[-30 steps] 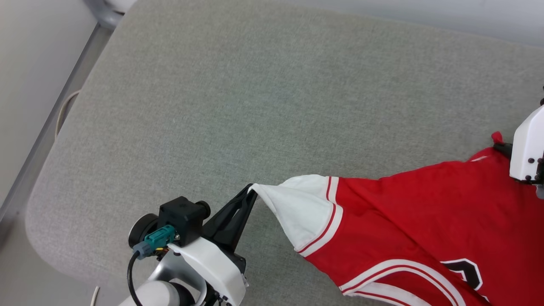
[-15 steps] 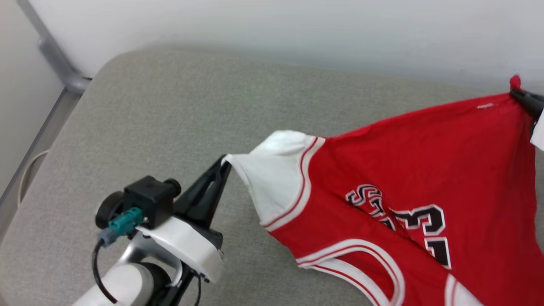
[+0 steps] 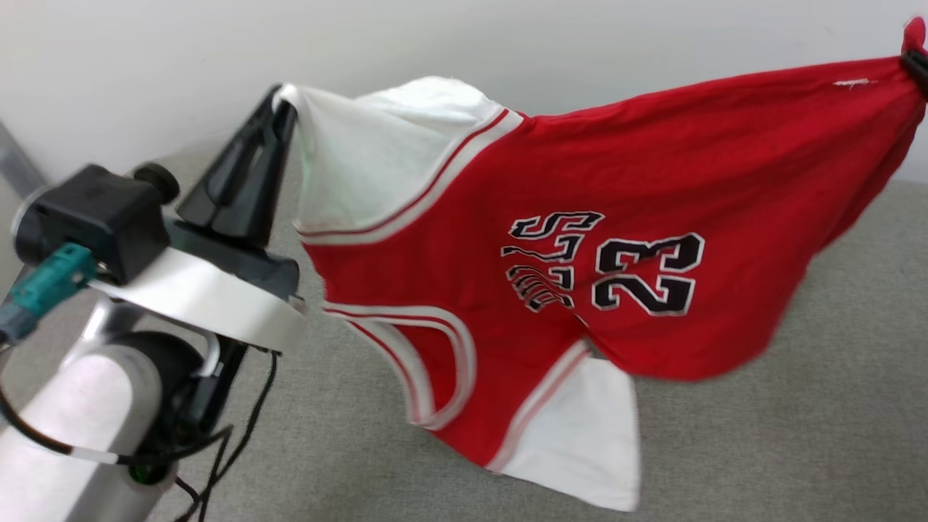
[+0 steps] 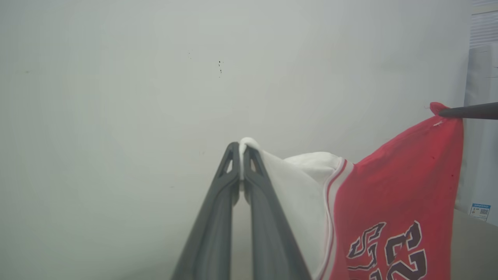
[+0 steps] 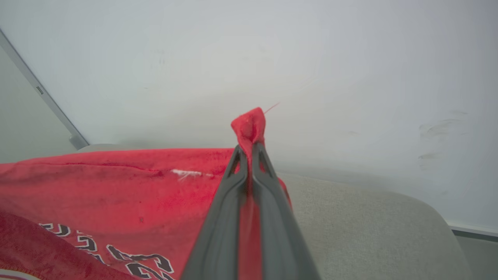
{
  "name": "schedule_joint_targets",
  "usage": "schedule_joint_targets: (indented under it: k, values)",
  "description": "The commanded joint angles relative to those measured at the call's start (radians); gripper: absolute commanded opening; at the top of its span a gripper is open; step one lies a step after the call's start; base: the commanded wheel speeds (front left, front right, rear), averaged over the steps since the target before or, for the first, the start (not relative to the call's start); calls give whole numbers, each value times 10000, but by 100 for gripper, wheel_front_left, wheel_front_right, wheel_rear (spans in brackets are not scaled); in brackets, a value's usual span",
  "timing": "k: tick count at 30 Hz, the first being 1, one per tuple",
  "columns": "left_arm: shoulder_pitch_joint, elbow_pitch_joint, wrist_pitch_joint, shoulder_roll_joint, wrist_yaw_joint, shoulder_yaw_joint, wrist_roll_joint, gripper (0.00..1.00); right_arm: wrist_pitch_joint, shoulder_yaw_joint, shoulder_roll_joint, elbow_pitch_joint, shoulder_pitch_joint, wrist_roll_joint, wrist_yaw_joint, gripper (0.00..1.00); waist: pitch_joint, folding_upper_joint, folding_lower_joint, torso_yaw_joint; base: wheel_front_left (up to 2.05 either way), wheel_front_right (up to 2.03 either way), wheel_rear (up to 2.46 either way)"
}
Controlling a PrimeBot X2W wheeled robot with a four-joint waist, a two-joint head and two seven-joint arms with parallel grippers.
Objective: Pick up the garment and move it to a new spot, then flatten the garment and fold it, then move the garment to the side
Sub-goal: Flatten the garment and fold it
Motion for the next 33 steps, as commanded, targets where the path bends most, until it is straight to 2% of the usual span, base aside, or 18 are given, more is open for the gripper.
schedule_joint_targets:
  k: [1, 14, 19, 25, 33]
  values:
    - [-237, -73, 30, 94, 55, 140, 59, 0, -12, -57, 97, -186, -120, -69, -4, 0, -130, 0, 1, -192, 0, 0, 0]
    - [-2066, -254, 290, 496, 281, 895, 585, 0, 32, -779, 684, -1620, -345, -214, -4, 0, 26, 0, 1, -746, 0, 0, 0]
    - [-3001, -147, 556, 698, 167, 996, 834, 0, -121, -1148, 968, -1926, -698, -407, -6, 0, 516, 0, 1, -890, 0, 0, 0]
    - [-4468, 450, 865, 1082, -391, 1060, 1103, 0, -430, -1327, 1031, -1898, -1515, -639, -6, 0, 1584, 0, 1, -1052, 0, 0, 0]
    - [-7127, 2286, 830, 1412, -1662, 923, 1546, 0, -1165, -1214, 876, -1026, -3521, -1233, -7, 0, 3462, 0, 1, -1152, 0, 0, 0]
